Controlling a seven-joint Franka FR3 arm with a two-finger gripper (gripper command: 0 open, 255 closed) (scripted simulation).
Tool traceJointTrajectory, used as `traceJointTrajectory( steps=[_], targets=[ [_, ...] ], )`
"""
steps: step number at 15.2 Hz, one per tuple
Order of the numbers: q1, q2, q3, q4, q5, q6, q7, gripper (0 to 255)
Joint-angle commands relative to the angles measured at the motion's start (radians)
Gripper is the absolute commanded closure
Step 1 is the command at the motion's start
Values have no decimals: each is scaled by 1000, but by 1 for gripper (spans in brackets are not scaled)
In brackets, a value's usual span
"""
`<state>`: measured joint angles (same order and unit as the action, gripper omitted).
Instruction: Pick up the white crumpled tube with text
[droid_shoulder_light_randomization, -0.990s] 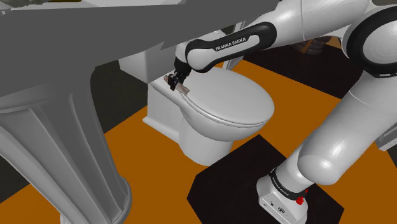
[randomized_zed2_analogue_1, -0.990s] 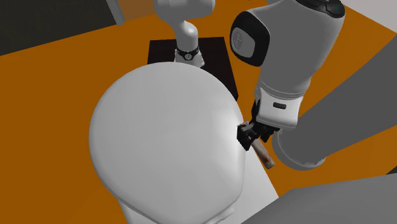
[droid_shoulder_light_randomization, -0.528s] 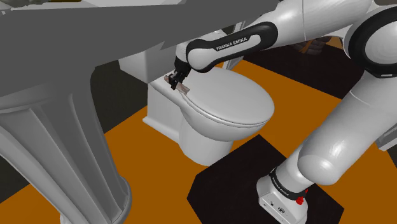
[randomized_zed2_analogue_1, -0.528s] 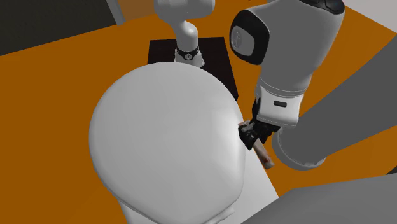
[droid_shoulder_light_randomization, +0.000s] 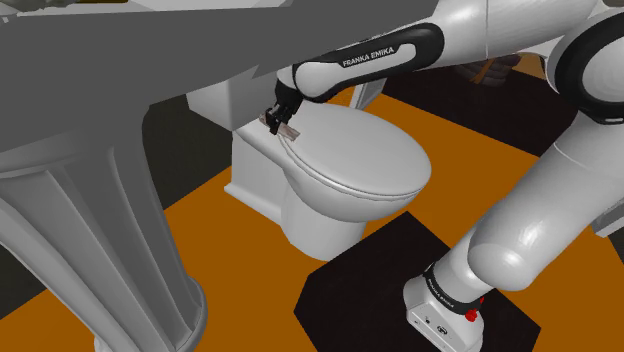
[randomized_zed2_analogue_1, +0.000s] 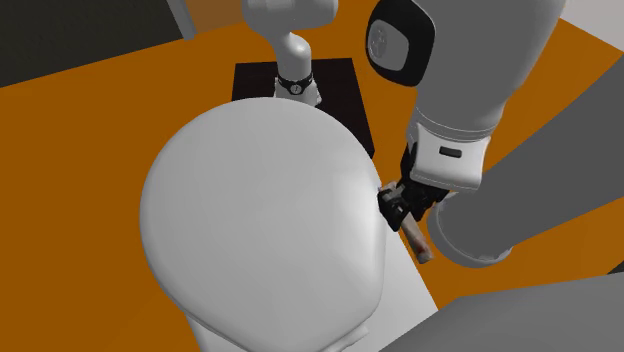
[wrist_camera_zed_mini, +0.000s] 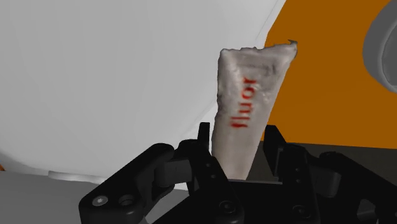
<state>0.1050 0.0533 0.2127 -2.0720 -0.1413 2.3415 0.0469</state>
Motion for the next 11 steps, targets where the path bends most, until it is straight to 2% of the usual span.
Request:
traceJointTrajectory(
  steps=[1, 9, 11],
  targets=[
    [0, -8, 0, 17, 5, -25, -5, 255],
    [0, -43, 1, 85, 25, -126, -26, 255],
    [0, -44, 1, 87, 26, -128, -26, 255]
  ],
)
